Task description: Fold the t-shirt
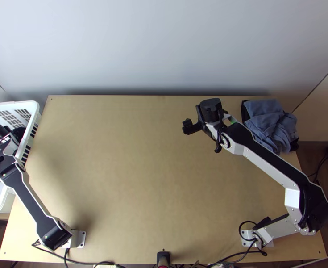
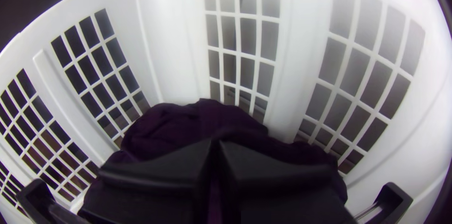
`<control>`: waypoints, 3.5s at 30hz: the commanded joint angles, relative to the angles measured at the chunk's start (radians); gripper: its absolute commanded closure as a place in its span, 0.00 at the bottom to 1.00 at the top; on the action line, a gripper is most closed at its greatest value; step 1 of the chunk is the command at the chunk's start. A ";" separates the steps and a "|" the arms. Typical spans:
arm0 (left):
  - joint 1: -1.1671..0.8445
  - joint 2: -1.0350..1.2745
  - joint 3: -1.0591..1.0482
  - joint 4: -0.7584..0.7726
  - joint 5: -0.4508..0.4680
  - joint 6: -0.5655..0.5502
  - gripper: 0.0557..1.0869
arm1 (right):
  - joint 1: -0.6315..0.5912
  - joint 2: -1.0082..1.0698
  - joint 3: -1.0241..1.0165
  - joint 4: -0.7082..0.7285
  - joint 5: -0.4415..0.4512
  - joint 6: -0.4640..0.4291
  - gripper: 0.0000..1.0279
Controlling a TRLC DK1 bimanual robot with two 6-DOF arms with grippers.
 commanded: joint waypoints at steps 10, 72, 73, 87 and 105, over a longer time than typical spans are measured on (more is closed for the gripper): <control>0.036 -0.245 -0.044 -0.260 0.059 -0.053 0.96 | 0.001 0.014 0.008 0.004 0.047 -0.025 0.04; -1.472 -1.124 -0.360 -0.865 -0.056 -0.053 0.96 | -0.358 -0.173 -0.591 0.428 0.046 0.207 0.04; -1.503 -1.105 -0.335 -0.866 -0.059 -0.056 0.96 | -0.377 -0.170 -0.594 0.437 0.046 0.209 0.04; -1.737 -0.840 -0.019 -0.799 -0.077 -0.088 0.96 | -0.563 -0.135 -0.620 0.480 0.046 0.219 0.04; -1.848 -0.782 -0.019 -0.698 0.054 -0.134 0.83 | -0.644 -0.066 -0.640 0.584 0.046 0.239 0.04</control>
